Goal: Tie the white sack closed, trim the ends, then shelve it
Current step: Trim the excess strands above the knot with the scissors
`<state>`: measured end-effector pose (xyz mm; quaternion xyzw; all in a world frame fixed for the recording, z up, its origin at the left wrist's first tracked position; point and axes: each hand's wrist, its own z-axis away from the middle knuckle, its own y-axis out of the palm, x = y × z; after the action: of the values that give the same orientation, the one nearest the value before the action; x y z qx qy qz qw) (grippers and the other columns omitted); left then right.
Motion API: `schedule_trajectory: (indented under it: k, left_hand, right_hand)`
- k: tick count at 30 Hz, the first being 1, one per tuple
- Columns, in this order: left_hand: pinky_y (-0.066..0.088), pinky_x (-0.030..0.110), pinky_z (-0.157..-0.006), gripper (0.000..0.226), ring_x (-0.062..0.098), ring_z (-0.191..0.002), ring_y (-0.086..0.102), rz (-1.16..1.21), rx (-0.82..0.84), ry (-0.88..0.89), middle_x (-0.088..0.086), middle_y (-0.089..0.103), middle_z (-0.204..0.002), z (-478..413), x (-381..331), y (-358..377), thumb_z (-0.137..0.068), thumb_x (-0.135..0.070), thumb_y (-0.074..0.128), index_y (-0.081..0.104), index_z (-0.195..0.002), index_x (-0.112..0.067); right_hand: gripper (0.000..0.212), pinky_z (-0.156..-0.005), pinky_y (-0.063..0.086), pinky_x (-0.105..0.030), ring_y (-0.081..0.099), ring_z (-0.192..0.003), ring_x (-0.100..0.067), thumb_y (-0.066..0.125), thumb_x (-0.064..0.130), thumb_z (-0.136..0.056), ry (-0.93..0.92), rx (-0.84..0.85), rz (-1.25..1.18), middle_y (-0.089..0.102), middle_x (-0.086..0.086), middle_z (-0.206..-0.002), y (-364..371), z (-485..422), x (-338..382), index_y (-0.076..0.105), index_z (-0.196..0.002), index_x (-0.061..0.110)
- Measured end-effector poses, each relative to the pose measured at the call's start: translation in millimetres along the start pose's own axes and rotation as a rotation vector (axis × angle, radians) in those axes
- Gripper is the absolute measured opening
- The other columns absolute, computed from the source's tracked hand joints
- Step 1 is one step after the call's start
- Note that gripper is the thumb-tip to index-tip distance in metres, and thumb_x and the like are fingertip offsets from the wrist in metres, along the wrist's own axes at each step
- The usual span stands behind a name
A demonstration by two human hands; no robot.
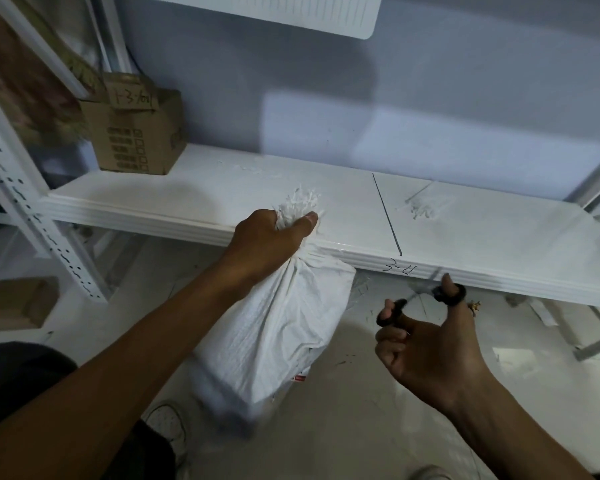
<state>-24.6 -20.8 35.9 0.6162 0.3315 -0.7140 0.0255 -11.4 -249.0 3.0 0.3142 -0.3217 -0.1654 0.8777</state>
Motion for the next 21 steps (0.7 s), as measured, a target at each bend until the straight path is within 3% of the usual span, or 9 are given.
schedule_trajectory:
  k: [3, 6, 11, 18, 21]
  left_hand:
    - [0.036, 0.024, -0.058, 0.047, 0.013, -0.078, 0.060, 0.018, 0.023, -0.030, -0.005, 0.065, -0.080, 2.5, -2.9, -0.6, -0.079, -0.064, 0.063, 0.060, -0.070, -0.017]
    - [0.037, 0.026, -0.060, 0.049, 0.014, -0.085, 0.062, 0.034, 0.045, -0.034, -0.004, 0.068, -0.091, 4.0, -3.7, 0.6, -0.076, -0.066, 0.064, 0.064, -0.081, -0.017]
    - [0.032, 0.029, -0.056, 0.041, 0.014, -0.067, 0.051, -0.008, 0.044, -0.030, -0.006, 0.053, -0.070, 7.0, -8.8, 4.8, -0.078, -0.056, 0.065, 0.051, -0.064, -0.020]
    - [0.031, 0.028, -0.053, 0.037, 0.015, -0.056, 0.044, -0.089, 0.086, 0.066, -0.005, 0.047, -0.058, 9.9, -11.7, 9.4, -0.075, -0.045, 0.064, 0.044, -0.063, -0.016]
    - [0.032, 0.029, -0.053, 0.036, 0.015, -0.056, 0.044, -0.104, 0.098, 0.098, -0.005, 0.046, -0.058, 11.7, -12.0, 11.0, -0.076, -0.045, 0.064, 0.045, -0.064, -0.017]
  right_hand:
    - [0.062, -0.047, 0.023, -0.023, 0.031, -0.048, -0.012, 0.056, 0.070, -0.071, -0.018, 0.160, 0.326, 0.050, -0.002, -0.071, 15.7, 11.6, -11.8, 0.059, -0.075, 0.009]
    - [0.065, -0.043, 0.026, -0.022, 0.032, -0.045, -0.013, 0.059, 0.070, -0.061, 0.010, 0.222, 0.523, 0.051, -0.004, -0.065, 29.4, 19.9, -28.7, 0.060, -0.073, 0.007]
    - [0.066, -0.042, 0.027, -0.021, 0.033, -0.045, -0.013, 0.063, 0.070, -0.053, 0.108, 0.241, 0.558, 0.053, -0.005, -0.063, 31.9, 19.5, -47.9, 0.061, -0.074, 0.007]
    - [0.057, -0.045, 0.029, -0.019, 0.035, -0.048, -0.009, 0.058, 0.069, -0.072, 0.019, 0.206, 0.520, 0.053, 0.000, -0.066, 33.4, 13.5, -45.2, 0.059, -0.077, 0.012]
    - [0.039, -0.039, 0.027, -0.015, 0.032, -0.041, -0.005, 0.061, 0.052, -0.081, -0.079, 0.190, 0.465, 0.049, 0.002, -0.064, 31.5, 10.0, -44.5, 0.057, -0.074, 0.014]
